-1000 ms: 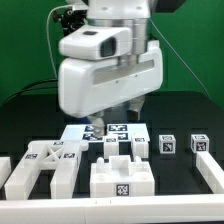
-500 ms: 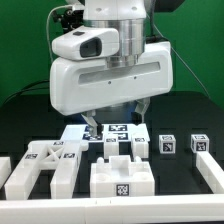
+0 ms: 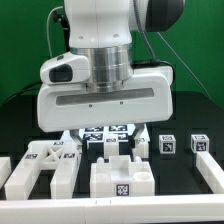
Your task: Assemble chair
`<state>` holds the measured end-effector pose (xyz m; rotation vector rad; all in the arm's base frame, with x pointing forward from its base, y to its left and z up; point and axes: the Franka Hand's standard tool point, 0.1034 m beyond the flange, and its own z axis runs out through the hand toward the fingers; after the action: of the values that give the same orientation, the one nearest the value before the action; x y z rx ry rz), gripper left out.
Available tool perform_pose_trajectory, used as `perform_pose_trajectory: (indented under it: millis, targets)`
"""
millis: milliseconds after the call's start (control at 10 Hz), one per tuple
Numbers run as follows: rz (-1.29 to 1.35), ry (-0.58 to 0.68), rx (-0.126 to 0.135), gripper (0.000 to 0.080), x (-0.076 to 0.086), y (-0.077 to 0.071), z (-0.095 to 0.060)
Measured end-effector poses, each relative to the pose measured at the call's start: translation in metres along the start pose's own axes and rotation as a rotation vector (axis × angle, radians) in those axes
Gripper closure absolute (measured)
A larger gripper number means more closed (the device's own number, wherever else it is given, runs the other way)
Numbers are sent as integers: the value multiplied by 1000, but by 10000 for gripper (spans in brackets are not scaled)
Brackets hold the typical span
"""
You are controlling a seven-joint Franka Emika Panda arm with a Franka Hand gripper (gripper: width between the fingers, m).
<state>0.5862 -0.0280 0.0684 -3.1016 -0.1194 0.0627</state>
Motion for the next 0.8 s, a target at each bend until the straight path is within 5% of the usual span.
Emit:
perform_pose_trajectory:
  millis: [800]
  targets:
    - [-11,-8,-5,150,-5,0,40]
